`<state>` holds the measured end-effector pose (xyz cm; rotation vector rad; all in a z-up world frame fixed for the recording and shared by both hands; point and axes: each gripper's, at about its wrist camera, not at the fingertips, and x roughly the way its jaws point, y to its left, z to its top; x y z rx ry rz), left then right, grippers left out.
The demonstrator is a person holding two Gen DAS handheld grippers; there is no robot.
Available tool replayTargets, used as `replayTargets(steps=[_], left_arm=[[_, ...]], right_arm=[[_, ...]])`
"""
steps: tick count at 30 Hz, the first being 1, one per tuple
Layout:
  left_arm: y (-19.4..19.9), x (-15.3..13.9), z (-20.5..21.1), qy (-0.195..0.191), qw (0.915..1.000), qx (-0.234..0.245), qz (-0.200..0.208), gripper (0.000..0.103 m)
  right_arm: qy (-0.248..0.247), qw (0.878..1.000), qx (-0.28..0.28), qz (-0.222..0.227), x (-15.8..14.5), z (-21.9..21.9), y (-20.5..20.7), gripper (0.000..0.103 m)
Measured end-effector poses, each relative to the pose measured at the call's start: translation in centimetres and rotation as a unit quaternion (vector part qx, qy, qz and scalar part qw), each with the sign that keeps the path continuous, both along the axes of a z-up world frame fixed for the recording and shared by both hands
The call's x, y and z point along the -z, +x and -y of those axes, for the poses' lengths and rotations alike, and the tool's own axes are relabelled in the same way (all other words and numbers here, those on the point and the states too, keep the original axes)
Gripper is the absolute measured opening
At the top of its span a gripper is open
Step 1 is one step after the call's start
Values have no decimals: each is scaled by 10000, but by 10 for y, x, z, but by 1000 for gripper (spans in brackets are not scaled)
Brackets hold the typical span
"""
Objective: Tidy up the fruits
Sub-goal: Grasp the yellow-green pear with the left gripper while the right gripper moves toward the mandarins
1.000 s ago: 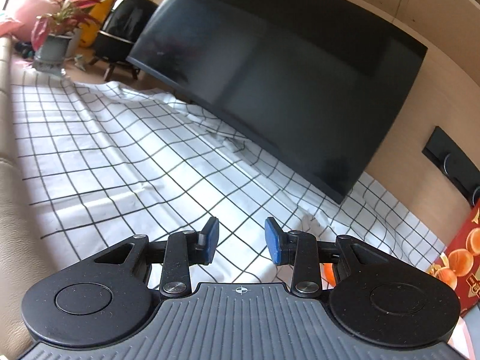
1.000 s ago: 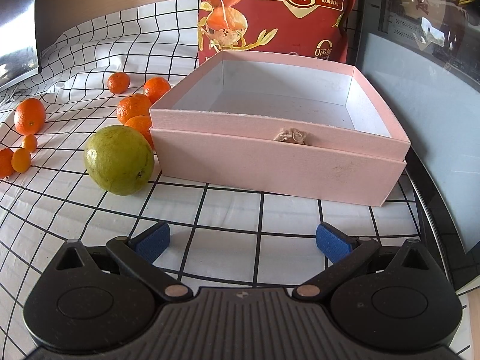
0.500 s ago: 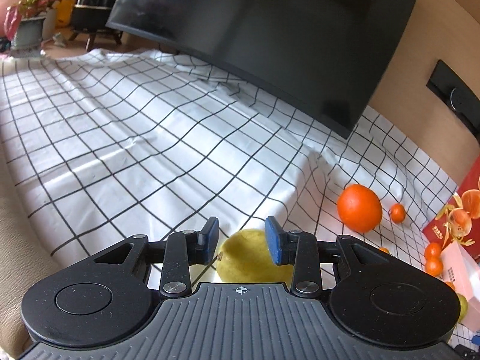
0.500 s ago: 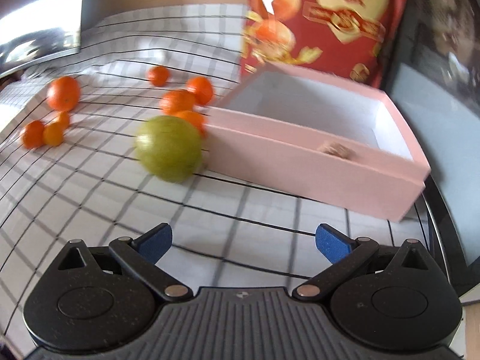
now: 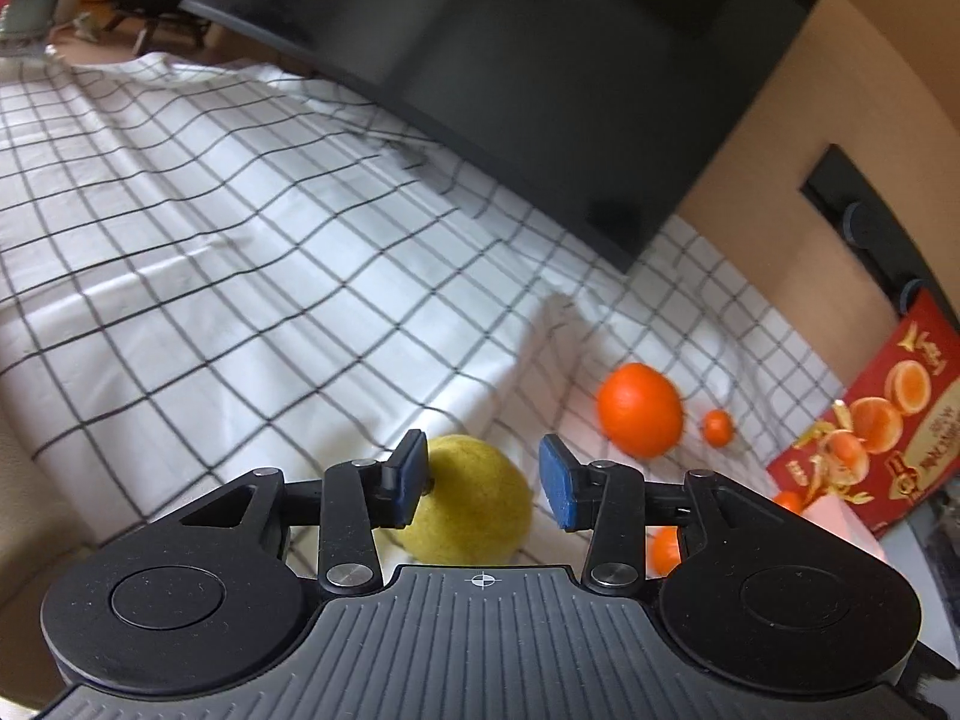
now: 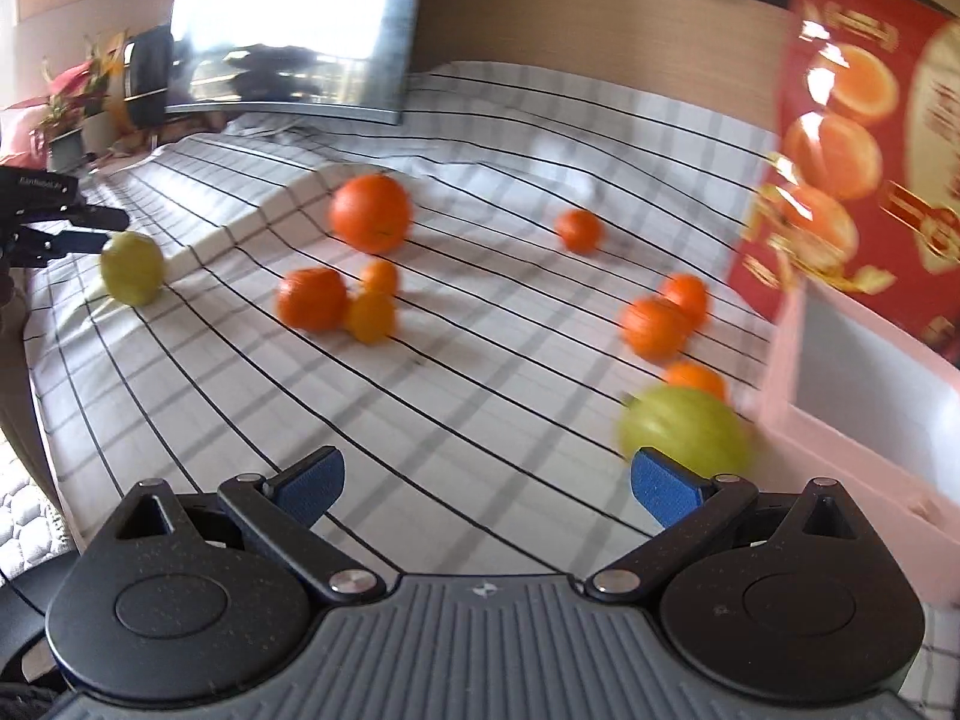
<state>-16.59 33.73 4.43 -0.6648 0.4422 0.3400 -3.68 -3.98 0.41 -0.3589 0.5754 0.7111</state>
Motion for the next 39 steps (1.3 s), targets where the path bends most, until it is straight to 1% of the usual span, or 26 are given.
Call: replayTargets(steps=[3, 6, 8, 10, 12, 14, 16, 18, 21, 23, 25, 28, 29, 32, 34, 35, 37, 39], left_arm=[[3, -2, 11, -35, 9996, 215, 201, 45], [9, -1, 21, -244, 9968, 624, 427, 44], [16, 0, 25, -395, 9947, 803, 512, 41], [21, 3, 27, -409, 9941, 856, 535, 38], [20, 5, 24, -420, 9939, 829, 590, 38], [13, 6, 15, -468, 9939, 726, 685, 38], [3, 7, 2, -517, 9938, 519, 837, 38], [-10, 6, -11, -477, 9940, 206, 966, 38], [-24, 5, -23, -140, 9951, -137, 974, 38], [-29, 4, -23, 202, 9956, -98, 907, 38], [-29, 2, -15, 649, 9945, 27, 820, 38], [-20, 2, 11, 1445, 9873, 270, 609, 38], [-16, 4, 20, 1626, 9847, 335, 526, 38], [-5, 9, 41, 2000, 9786, 412, 246, 38], [0, 8, 56, 2356, 9709, 417, 126, 38], [1, 8, 61, 2475, 9680, 419, 91, 38], [8, 8, 70, 2614, 9642, 453, 1, 39], [16, 10, 77, 2704, 9614, 480, -136, 39]], right_arm=[[-7, 9996, -274, -59, 3, -28, -2, 102], [-61, 9974, -710, -108, 6, -58, -11, 102], [-41, 9940, -1088, -78, 5, -83, -19, 102], [-23, 9897, -1433, 4, 4, -111, -26, 102], [18, 9856, -1690, 89, 4, -139, -32, 102], [72, 9816, -1906, 43, 4, -162, -36, 96], [103, 9779, -2086, -62, 7, -185, -38, 95], [129, 9761, -2170, -44, 10, -204, -39, 95], [68, 9760, -2175, -88, 14, -228, -38, 95], [-9, 9762, -2160, -170, 17, -233, -33, 92], [-99, 9783, -2069, -41, 19, -226, -28, 92], [-140, 9817, -1879, 260, 17, -198, -20, 92], [-96, 9833, -1793, 296, 15, -189, -16, 92], [117, 9887, -1462, 302, 7, -160, -1, 92], [191, 9915, -1217, 420, 2, -145, 5, 92], [215, 9923, -1102, 523, 1, -137, 7, 92], [255, 9928, -923, 720, 0, -122, 10, 92], [323, 9930, -785, 825, 1, -109, 11, 93]])
